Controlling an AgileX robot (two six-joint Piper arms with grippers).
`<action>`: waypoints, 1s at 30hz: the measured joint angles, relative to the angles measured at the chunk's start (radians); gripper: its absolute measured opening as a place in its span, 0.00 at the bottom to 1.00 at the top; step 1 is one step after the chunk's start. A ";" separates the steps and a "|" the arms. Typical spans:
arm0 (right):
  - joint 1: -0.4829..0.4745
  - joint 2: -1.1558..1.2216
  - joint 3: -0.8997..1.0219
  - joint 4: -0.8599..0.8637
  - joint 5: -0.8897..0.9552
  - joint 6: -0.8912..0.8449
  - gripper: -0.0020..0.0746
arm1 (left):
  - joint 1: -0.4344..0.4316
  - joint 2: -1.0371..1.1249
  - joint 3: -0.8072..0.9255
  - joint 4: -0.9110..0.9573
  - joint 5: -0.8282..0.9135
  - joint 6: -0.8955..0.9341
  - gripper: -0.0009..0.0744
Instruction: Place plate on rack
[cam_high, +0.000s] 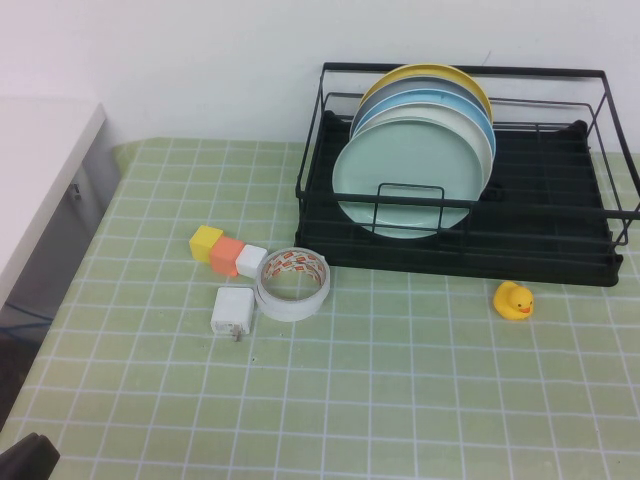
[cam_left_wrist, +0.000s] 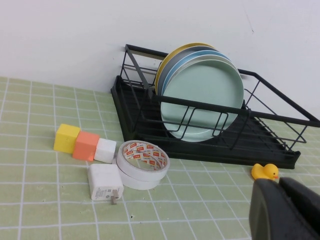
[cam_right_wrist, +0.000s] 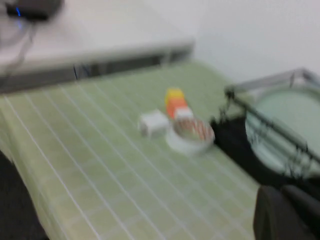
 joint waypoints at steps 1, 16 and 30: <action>0.000 0.000 0.035 -0.021 -0.032 0.009 0.04 | 0.000 0.000 0.000 0.000 0.000 0.000 0.01; 0.000 -0.002 0.286 0.016 -0.661 -0.100 0.04 | 0.000 0.000 0.000 0.002 0.000 0.000 0.01; 0.000 -0.356 0.558 -0.941 -0.792 1.022 0.04 | 0.000 0.000 0.000 0.004 0.000 0.000 0.01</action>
